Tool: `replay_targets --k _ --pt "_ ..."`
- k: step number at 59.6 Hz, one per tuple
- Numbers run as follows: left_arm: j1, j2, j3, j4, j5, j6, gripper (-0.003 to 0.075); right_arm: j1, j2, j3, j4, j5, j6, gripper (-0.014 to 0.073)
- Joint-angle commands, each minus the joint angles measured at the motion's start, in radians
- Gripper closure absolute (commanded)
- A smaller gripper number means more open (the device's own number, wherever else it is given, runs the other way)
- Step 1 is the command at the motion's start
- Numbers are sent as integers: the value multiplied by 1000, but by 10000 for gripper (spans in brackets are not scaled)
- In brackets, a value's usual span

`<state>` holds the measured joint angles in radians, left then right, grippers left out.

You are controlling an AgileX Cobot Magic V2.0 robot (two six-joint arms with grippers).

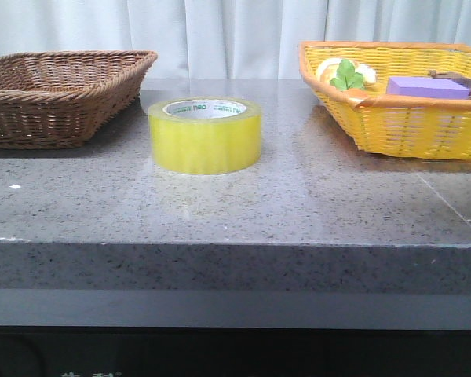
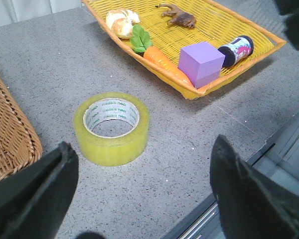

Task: Transfer tape with both arms
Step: 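Open the right gripper and withdraw it from the tape roll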

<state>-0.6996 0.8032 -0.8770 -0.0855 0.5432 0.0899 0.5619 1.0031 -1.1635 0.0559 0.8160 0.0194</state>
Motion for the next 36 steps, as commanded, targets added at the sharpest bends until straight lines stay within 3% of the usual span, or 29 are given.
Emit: replay_targets --k 1,20,36 --pt "-10 -3 -28 -9 -72 0 177 -4 -97 49 7 -94 -10 166" --pt "-10 -3 -28 -9 -72 0 177 -4 -359 290 9 -152 -10 166" --pt "-10 11 -32 -19 -100 -2 177 -4 -406 321 9 -179 -10 166"
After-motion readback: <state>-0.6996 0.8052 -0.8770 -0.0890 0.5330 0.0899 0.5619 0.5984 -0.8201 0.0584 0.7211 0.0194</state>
